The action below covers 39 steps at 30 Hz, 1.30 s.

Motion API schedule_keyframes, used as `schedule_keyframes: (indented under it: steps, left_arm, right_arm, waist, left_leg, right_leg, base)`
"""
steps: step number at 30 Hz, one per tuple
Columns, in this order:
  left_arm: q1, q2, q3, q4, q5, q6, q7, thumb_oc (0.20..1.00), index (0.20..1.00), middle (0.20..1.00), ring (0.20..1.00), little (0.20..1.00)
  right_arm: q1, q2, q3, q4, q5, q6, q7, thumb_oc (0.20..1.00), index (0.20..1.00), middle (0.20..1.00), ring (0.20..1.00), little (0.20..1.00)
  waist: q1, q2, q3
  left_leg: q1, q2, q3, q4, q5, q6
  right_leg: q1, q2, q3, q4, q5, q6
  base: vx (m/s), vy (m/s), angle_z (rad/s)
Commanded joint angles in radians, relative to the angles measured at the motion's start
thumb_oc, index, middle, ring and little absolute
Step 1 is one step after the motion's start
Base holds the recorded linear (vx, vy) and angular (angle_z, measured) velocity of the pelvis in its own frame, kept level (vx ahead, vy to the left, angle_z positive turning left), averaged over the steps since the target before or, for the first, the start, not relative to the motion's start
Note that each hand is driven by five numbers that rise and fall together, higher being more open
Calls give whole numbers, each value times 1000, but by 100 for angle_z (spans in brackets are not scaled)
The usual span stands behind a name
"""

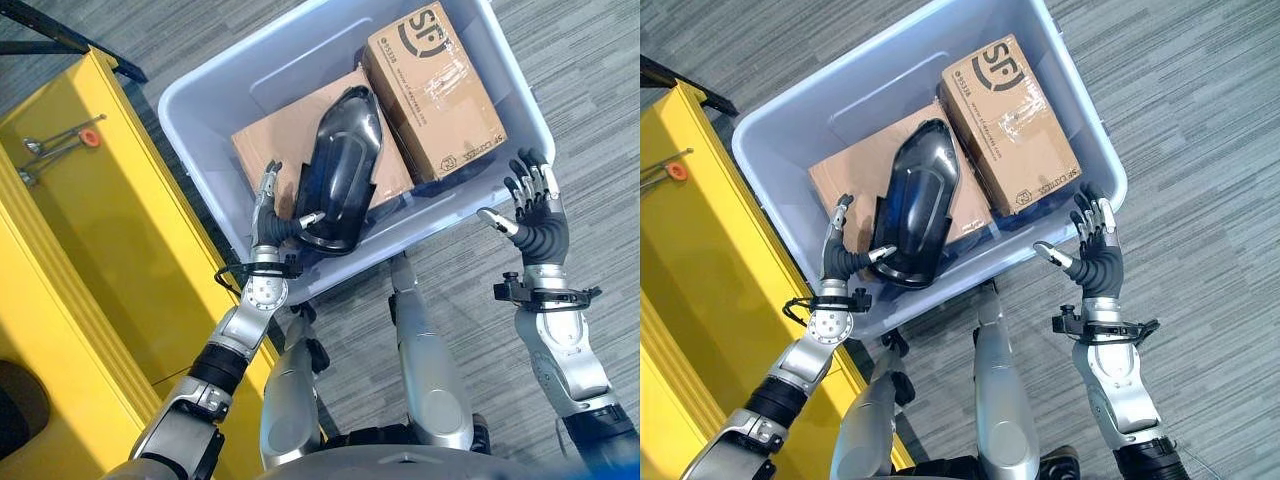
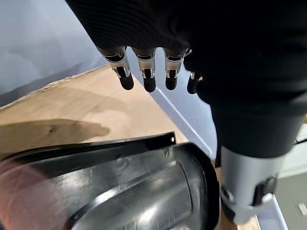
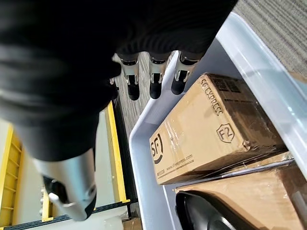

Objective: Move parts from the plastic box to the shelf.

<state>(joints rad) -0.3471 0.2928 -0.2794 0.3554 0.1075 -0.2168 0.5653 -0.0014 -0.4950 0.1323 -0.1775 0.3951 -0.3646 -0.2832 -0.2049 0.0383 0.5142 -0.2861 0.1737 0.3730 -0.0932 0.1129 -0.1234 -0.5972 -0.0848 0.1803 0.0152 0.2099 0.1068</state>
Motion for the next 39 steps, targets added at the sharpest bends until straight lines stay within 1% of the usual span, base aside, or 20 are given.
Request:
schedule_keyframes:
  steps: [1,3,8,9,10,11,12,13,15,16,18,20,21,24,25,26,27,28,33,39]
  left_arm:
    - [-53,32,56,84,-26,-5,70,1000,1000,1000,1000,1000]
    - [-76,22,64,129,-43,2,94,1000,1000,1000,1000,1000]
    - [-130,9,50,205,-82,11,112,1000,1000,1000,1000,1000]
    - [-150,4,45,248,-89,13,117,1000,1000,1000,1000,1000]
    - [-199,-4,28,328,-105,22,130,1000,1000,1000,1000,1000]
    - [-219,-10,24,359,-111,28,138,1000,1000,1000,1000,1000]
    - [-269,-11,13,449,-117,35,156,1000,1000,1000,1000,1000]
    - [-320,-24,8,577,-133,60,169,1000,1000,1000,1000,1000]
    - [-374,-32,13,671,-161,70,178,1000,1000,1000,1000,1000]
    - [-416,-40,14,745,-177,87,180,1000,1000,1000,1000,1000]
    - [-441,-45,7,763,-175,98,190,1000,1000,1000,1000,1000]
    - [-475,-55,-10,813,-169,123,210,1000,1000,1000,1000,1000]
    - [-475,-55,-10,813,-169,123,210,1000,1000,1000,1000,1000]
    - [-501,-65,12,915,-199,162,207,1000,1000,1000,1000,1000]
    - [-502,-69,13,923,-199,169,201,1000,1000,1000,1000,1000]
    - [-505,-69,15,936,-199,176,194,915,915,915,915,915]
    - [-507,-68,15,946,-197,183,187,448,448,448,448,448]
    - [-508,-68,21,948,-202,183,184,200,200,200,200,200]
    - [-503,-70,16,935,-185,175,183,200,200,200,200,200]
    - [-494,-76,17,917,-183,160,188,200,200,200,200,200]
  right_arm:
    - [-4,0,-13,-37,-25,-51,-21,1000,1000,1000,1000,1000]
    - [-8,-4,-6,-33,-27,-50,-29,1000,1000,1000,1000,1000]
    - [-12,-11,7,-34,-21,-51,-40,1000,1000,1000,1000,1000]
    - [-16,-13,13,-31,-18,-54,-42,1000,1000,1000,1000,1000]
    - [-20,-17,27,-29,-16,-56,-46,1000,1000,1000,1000,1000]
    - [-20,-20,32,-29,-15,-58,-47,1000,1000,1000,1000,1000]
    - [-25,-26,47,-26,-8,-63,-48,1000,1000,1000,1000,1000]
    - [-33,-33,68,-29,-2,-65,-47,1000,1000,1000,1000,1000]
    - [-35,-44,83,-32,4,-69,-46,1000,1000,1000,1000,1000]
    - [-35,-57,97,-42,10,-73,-46,1000,1000,1000,1000,1000]
    - [-33,-67,103,-44,17,-76,-47,1000,1000,1000,1000,1000]
    - [-46,-78,127,-42,27,-74,-46,1000,1000,1000,1000,1000]
    - [-46,-78,127,-42,27,-74,-46,1000,1000,1000,1000,1000]
    - [-62,-90,154,-45,47,-78,-38,1000,1000,1000,1000,1000]
    - [-61,-91,156,-48,49,-76,-36,1000,1000,1000,1000,1000]
    - [-64,-93,159,-48,51,-75,-32,1000,1000,1000,1000,1000]
    - [-65,-93,158,-50,51,-73,-30,1000,1000,1000,1000,1000]
    - [-64,-91,156,-52,52,-72,-29,1000,1000,1000,1000,1000]
    - [-51,-84,143,-56,49,-77,-26,1000,1000,1000,1000,1000]
    - [-28,-77,127,-56,47,-81,-24,1000,1000,1000,1000,1000]
  waist:
    - [-13,-54,6]
    - [-16,-59,6]
    - [-25,-68,6]
    - [-29,-71,6]
    - [-35,-76,6]
    - [-38,-78,6]
    - [-44,-81,6]
    - [-51,-87,6]
    - [-59,-90,6]
    - [-67,-93,6]
    - [-73,-93,6]
    - [-82,-93,6]
    - [-82,-93,6]
    - [-94,-97,6]
    - [-96,-97,6]
    - [-99,-98,6]
    - [-101,-99,6]
    - [-102,-99,6]
    - [-106,-98,6]
    - [-103,-88,6]
  left_leg:
    - [27,11,-98,139,-129,-2]
    - [21,12,-96,138,-128,-3]
    - [3,14,-92,143,-124,-5]
    - [-2,15,-92,144,-122,-5]
    - [-10,16,-91,147,-121,-7]
    - [-13,16,-91,149,-121,-7]
    - [-19,17,-89,153,-122,-8]
    - [-22,19,-85,157,-122,-9]
    - [-28,19,-82,161,-123,-10]
    - [-37,19,-80,168,-125,-10]
    - [-46,20,-79,174,-126,-10]
    - [-60,18,-75,179,-129,-10]
    - [-60,18,-75,179,-129,-10]
    - [-72,19,-60,185,-134,-11]
    - [-72,19,-58,185,-135,-11]
    - [-72,20,-55,185,-135,-11]
    - [-71,21,-52,184,-136,-10]
    - [-70,22,-50,185,-138,-10]
    - [-63,26,-48,183,-140,-10]
    - [-35,27,-57,174,-140,-11]
  right_leg:
    - [49,-17,-54,159,-156,18]
    - [41,-15,-54,159,-155,18]
    - [22,-9,-51,161,-152,17]
    - [15,-8,-50,163,-152,17]
    - [6,-6,-49,166,-151,16]
    - [2,-5,-48,168,-151,16]
    - [-5,-3,-47,171,-150,16]
    - [-14,1,-43,176,-150,16]
    - [-23,3,-40,180,-151,16]
    - [-34,6,-35,185,-152,16]
    - [-45,8,-33,189,-152,16]
    - [-67,12,-24,196,-148,18]
    - [-67,12,-24,197,-148,18]
    - [-93,23,-10,206,-147,18]
    - [-95,25,-8,207,-147,18]
    - [-99,27,-4,208,-147,18]
    - [-100,29,-3,207,-146,19]
    - [-100,30,-1,208,-146,19]
    - [-98,36,-2,208,-147,17]
    - [-76,36,-9,206,-150,14]
  base:
    - [0,0,0]
    - [39,23,-1]
    - [0,0,0]
    - [0,0,0]
    - [0,0,0]
    - [0,0,0]
    - [0,0,0]
    - [0,0,0]
    - [0,0,0]
    - [0,0,0]
    - [17,-1,-7]
    - [15,-3,-17]
    - [13,10,-15]
    - [15,3,-12]
    - [17,4,-14]
    - [16,7,-16]
    - [15,11,-19]
    - [14,-3,-21]
    - [12,-16,-18]
    - [8,-10,3]
